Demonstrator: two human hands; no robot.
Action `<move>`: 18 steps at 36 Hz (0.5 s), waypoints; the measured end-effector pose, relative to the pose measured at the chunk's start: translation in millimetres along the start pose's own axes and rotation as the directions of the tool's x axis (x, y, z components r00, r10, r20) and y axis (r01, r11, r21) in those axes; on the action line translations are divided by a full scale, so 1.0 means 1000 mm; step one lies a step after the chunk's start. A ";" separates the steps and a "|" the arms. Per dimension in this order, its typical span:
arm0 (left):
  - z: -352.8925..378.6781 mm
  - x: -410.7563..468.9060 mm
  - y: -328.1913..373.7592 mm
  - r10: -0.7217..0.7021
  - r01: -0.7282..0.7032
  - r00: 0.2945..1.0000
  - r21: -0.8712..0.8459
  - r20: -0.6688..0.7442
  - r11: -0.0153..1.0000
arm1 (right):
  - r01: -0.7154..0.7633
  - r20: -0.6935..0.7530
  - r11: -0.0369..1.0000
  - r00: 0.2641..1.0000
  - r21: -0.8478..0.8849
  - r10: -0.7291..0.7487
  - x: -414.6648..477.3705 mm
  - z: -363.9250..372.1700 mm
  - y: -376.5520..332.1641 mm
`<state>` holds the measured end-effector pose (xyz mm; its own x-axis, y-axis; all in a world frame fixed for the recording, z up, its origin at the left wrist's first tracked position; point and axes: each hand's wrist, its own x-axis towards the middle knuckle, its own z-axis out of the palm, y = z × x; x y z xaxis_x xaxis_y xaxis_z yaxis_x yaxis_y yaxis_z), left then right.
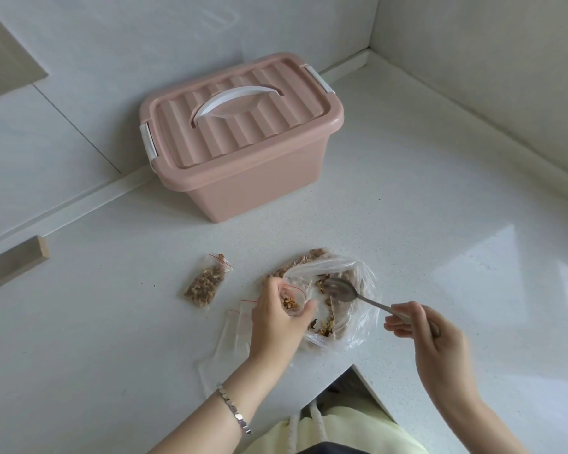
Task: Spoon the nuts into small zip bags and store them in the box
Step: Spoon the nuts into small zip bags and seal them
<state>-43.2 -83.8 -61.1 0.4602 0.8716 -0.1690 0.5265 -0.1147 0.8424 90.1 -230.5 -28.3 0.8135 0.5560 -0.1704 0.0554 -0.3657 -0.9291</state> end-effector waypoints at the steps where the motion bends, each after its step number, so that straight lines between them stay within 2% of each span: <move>1: -0.002 0.000 -0.002 0.003 -0.003 1.000 0.005 -0.009 1.000 | -0.029 0.011 0.999 1.000 -0.018 0.029 0.002 0.001 0.006; 7: -0.022 -0.002 -0.015 -0.012 0.026 0.990 0.098 -0.137 0.995 | -0.143 0.050 0.989 0.988 -0.037 0.145 0.006 0.012 0.029; 11: -0.050 0.006 -0.031 0.001 0.089 0.962 0.318 -0.272 0.944 | -0.173 0.064 0.984 0.982 -0.036 0.175 0.005 0.019 0.033; 15: -0.079 0.022 -0.059 -0.212 0.330 0.930 0.432 -0.299 0.840 | -0.178 0.056 0.984 0.982 -0.013 0.179 0.006 0.023 0.030; 18: -0.092 0.036 -0.075 -0.274 0.398 0.908 0.449 -0.316 0.800 | -0.185 0.067 0.983 0.981 0.002 0.185 0.006 0.024 0.029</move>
<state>-131.9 0.1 -83.2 0.0478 0.9737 -0.2226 0.9253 0.0408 0.3771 83.0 -219.5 -64.4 0.7690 0.5278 -0.3607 -0.0974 -0.4608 -0.8821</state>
